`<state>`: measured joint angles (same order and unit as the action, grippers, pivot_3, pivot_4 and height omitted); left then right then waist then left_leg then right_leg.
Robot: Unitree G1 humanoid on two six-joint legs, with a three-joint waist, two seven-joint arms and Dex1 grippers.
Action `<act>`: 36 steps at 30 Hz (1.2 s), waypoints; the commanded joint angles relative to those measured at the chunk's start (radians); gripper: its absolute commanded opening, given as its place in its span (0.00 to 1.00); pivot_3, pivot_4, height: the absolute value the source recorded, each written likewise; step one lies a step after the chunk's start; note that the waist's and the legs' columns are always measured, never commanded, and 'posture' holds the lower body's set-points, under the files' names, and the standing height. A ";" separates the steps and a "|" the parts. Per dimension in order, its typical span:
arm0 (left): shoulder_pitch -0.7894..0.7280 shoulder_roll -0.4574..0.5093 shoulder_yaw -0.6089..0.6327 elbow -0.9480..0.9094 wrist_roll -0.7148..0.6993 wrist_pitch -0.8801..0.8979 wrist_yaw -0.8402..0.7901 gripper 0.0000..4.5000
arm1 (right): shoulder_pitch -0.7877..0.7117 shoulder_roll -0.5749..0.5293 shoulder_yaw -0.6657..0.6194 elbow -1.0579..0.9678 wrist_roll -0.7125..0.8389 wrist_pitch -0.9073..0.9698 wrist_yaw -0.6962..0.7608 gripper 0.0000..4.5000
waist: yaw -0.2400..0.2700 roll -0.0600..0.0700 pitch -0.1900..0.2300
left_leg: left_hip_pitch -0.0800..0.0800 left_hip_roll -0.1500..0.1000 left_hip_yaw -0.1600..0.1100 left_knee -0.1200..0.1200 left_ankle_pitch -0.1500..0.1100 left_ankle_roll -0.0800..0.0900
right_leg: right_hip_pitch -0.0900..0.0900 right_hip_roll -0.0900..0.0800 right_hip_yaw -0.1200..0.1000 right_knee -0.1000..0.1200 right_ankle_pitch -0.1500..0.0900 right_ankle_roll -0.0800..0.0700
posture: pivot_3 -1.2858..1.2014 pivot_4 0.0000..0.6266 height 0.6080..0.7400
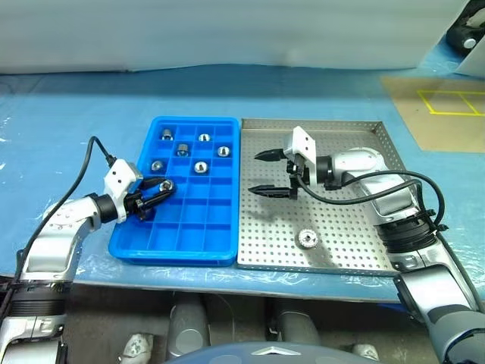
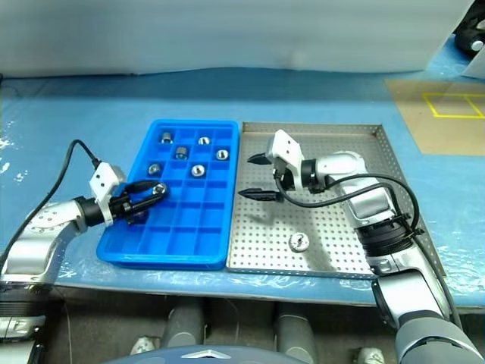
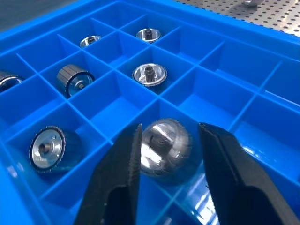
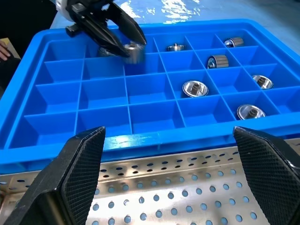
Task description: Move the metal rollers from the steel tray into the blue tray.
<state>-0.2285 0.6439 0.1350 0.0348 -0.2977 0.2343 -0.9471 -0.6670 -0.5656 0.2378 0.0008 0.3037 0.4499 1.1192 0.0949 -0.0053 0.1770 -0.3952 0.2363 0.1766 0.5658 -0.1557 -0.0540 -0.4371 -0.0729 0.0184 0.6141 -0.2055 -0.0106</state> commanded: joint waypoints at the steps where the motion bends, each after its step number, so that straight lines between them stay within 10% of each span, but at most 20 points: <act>1: -0.036 -0.010 -0.018 0.032 0.018 -0.052 0.010 0.37 | 0.003 -0.009 -0.031 -0.044 0.015 0.004 0.001 1.00 | 0.000 0.000 0.000 | 0.000 0.000 0.000 0.000 0.000 -0.001 | 0.000 0.000 0.000 0.000 0.000 0.000 | 0.52 0.24 1.00; 21: -0.373 -0.122 -0.059 0.116 -0.034 -0.070 0.029 0.56 | 0.056 -0.044 -0.080 -0.111 0.018 0.042 -0.056 1.00 | 0.000 0.000 0.000 | 0.000 0.000 0.000 0.006 0.002 -0.003 | -0.001 0.000 0.002 0.008 0.000 0.000 | 0.48 0.24 1.00; 36: -0.878 -0.451 -0.232 0.987 0.181 -0.473 -0.081 0.56 | 0.270 -0.182 -0.330 -0.390 0.082 0.217 -0.227 1.00 | -0.058 -0.001 0.000 | -0.001 -0.004 0.000 0.009 0.000 0.000 | 0.000 0.000 0.008 0.006 0.000 0.001 | 0.33 0.24 1.00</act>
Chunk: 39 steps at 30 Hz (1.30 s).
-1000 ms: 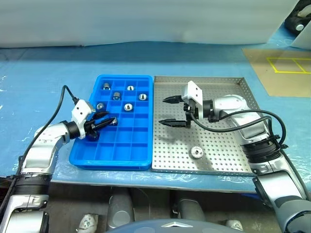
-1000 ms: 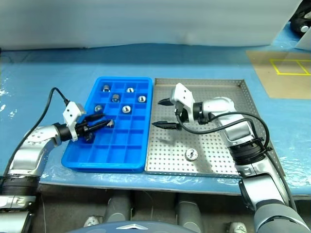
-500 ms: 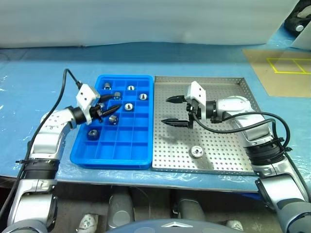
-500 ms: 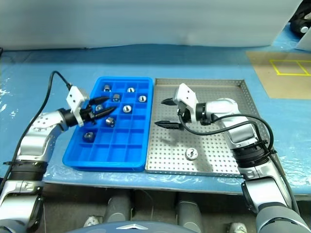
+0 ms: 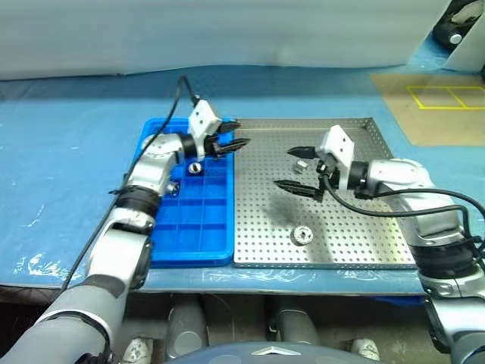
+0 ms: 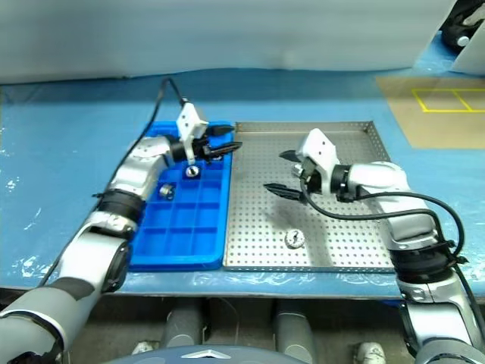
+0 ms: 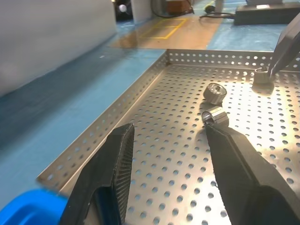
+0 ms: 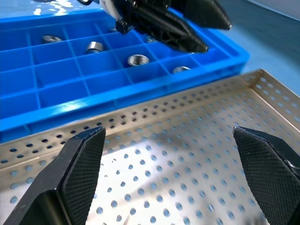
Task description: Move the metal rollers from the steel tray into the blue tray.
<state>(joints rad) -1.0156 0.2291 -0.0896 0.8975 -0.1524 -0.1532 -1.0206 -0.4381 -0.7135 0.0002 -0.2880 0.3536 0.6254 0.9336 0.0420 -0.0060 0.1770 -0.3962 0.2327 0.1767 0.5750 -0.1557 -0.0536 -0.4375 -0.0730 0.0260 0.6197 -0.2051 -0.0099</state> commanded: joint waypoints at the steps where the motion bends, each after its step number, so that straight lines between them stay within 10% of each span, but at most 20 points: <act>1: -0.120 -0.059 -0.012 0.176 0.054 -0.109 0.001 0.56 | 0.074 -0.043 -0.121 -0.137 0.041 0.063 -0.059 1.00 | -0.008 0.000 0.000 | 0.000 0.000 0.000 0.000 -0.001 0.001 | 0.000 0.000 0.001 -0.001 0.000 0.000 | 0.31 0.24 1.00; 15: -0.252 -0.244 -0.053 0.432 0.264 -0.125 0.185 0.56 | 0.377 -0.041 -0.348 -0.480 0.147 0.260 -0.268 1.00 | -0.120 0.000 0.000 | 0.000 -0.006 0.001 0.003 -0.009 0.016 | 0.008 -0.003 0.003 -0.014 0.002 0.005 | 0.21 0.24 1.00; 39: -0.233 -0.270 -0.087 0.465 0.445 0.075 0.458 0.56 | 0.395 -0.053 -0.323 -0.476 0.174 0.249 -0.331 1.00 | -0.226 0.001 -0.001 | -0.008 -0.011 -0.001 0.006 -0.015 0.030 | 0.014 -0.008 -0.006 -0.031 0.003 0.008 | 0.22 0.24 1.00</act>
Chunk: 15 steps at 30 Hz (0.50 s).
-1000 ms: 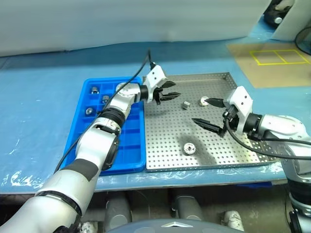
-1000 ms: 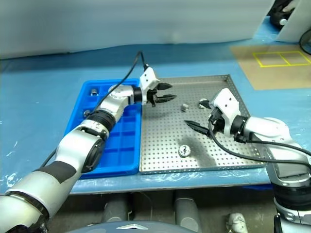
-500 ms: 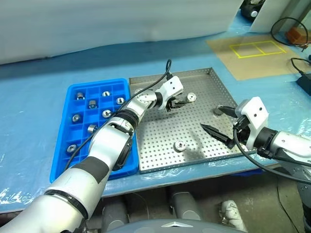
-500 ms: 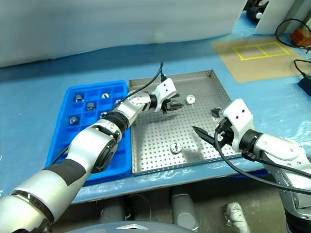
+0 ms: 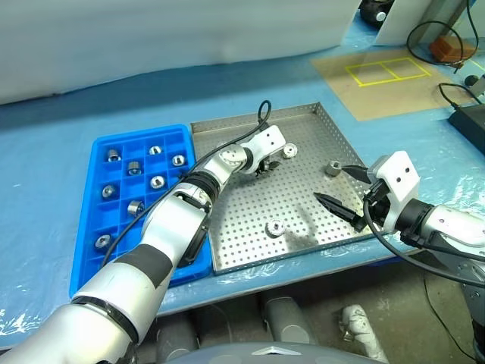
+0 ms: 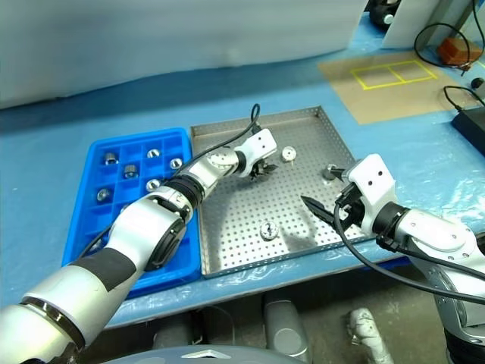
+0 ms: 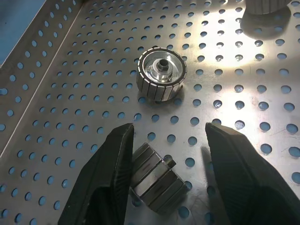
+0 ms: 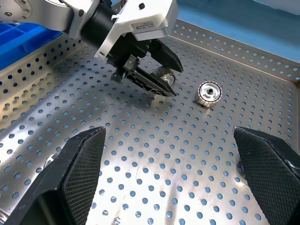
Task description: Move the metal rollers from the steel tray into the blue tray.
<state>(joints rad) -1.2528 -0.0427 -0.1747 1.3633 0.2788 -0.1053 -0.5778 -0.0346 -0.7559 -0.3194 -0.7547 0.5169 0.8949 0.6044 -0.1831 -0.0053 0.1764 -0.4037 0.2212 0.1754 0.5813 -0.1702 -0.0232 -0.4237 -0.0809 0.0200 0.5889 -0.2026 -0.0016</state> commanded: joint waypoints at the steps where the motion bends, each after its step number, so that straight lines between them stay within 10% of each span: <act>1: 0.006 0.003 -0.004 0.000 0.017 0.034 0.019 0.56 | -0.009 -0.011 -0.003 -0.009 0.011 -0.020 -0.001 1.00 | -0.001 0.000 0.000 | 0.000 0.000 0.000 0.000 0.000 0.000 | 0.000 0.000 0.000 0.000 0.000 0.000 | 0.22 0.24 1.00; 15: 0.023 0.007 -0.025 -0.003 0.044 0.056 -0.024 0.41 | -0.023 -0.022 0.009 0.007 0.009 -0.028 0.003 1.00 | -0.020 0.000 0.000 | -0.001 -0.012 0.000 0.000 -0.004 0.007 | 0.003 -0.013 -0.003 -0.004 0.000 0.000 | 0.23 0.24 1.00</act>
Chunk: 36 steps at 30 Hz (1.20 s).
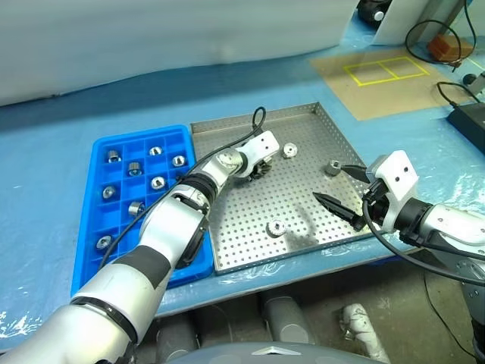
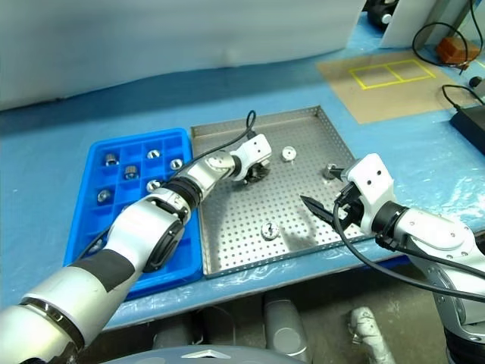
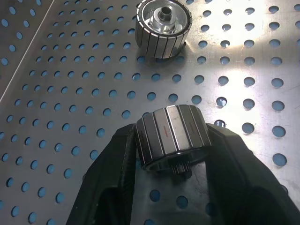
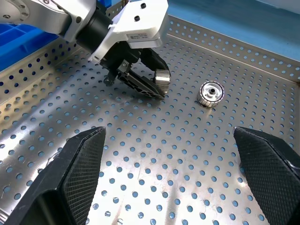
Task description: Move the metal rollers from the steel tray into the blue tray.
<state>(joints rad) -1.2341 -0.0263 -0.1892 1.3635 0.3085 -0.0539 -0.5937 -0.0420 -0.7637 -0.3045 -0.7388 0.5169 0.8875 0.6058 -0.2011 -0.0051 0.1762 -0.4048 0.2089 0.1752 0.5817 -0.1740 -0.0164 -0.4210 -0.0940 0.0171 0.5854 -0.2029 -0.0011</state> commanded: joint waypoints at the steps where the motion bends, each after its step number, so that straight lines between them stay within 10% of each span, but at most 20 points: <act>1: 0.004 -0.010 -0.008 -0.004 0.012 0.000 -0.010 0.41 | -0.018 -0.015 -0.003 -0.007 0.008 -0.022 0.002 1.00 | -0.002 0.000 0.000 | 0.000 -0.001 0.000 0.000 0.000 0.001 | 0.000 -0.001 0.000 -0.001 0.000 0.000 | 0.23 0.24 1.00; 14: -0.025 0.015 0.048 -0.037 -0.050 -0.092 -0.064 0.41 | -0.049 -0.020 0.032 0.020 0.006 -0.040 0.010 1.00 | -0.004 0.000 0.000 | -0.002 -0.003 0.000 0.000 -0.002 0.003 | 0.001 -0.004 -0.002 -0.003 0.000 0.001 | 0.25 0.24 1.00; 21: 0.049 0.112 0.203 -0.207 -0.292 -0.210 -0.442 0.41 | -0.179 -0.024 0.127 0.124 -0.001 -0.092 0.070 1.00 | -0.003 0.000 0.000 | -0.002 -0.002 0.000 0.000 -0.002 0.003 | 0.000 -0.004 -0.002 -0.002 0.000 0.001 | 0.30 0.24 1.00; 23: 0.160 0.184 0.212 -0.384 -0.364 -0.158 -0.582 0.41 | -0.268 -0.008 0.208 0.207 -0.023 -0.138 0.121 1.00 | 0.013 0.000 0.000 | -0.002 -0.001 0.000 -0.001 -0.002 0.003 | 0.000 -0.005 -0.004 -0.001 0.000 0.001 | 0.35 0.24 1.00; 24: 0.229 0.222 0.207 -0.490 -0.390 -0.124 -0.624 0.41 | -0.316 0.004 0.252 0.250 -0.034 -0.163 0.147 1.00 | 0.015 0.000 0.000 | 0.000 -0.002 0.001 -0.001 -0.002 0.003 | 0.000 -0.005 -0.003 0.000 0.000 0.000 | 0.36 0.00 1.00; 36: 0.706 0.474 0.234 -1.352 -0.550 0.301 -0.518 0.41 | -0.649 0.155 0.513 0.634 -0.133 -0.397 0.422 1.00 | 0.247 0.005 -0.033 | 0.003 0.017 -0.002 0.017 0.005 -0.012 | 0.001 -0.002 -0.016 0.038 -0.006 -0.009 | 0.50 0.00 1.00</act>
<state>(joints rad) -0.5235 0.4333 0.0131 0.0979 -0.2053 0.2227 -1.1414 -0.6617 -0.6135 0.2020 -0.1255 0.3955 0.5373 0.9968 0.0458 -0.0001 0.1433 -0.4013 0.2267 0.1738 0.5986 -0.1679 -0.0308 -0.4198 -0.0956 0.0011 0.6241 -0.2091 -0.0103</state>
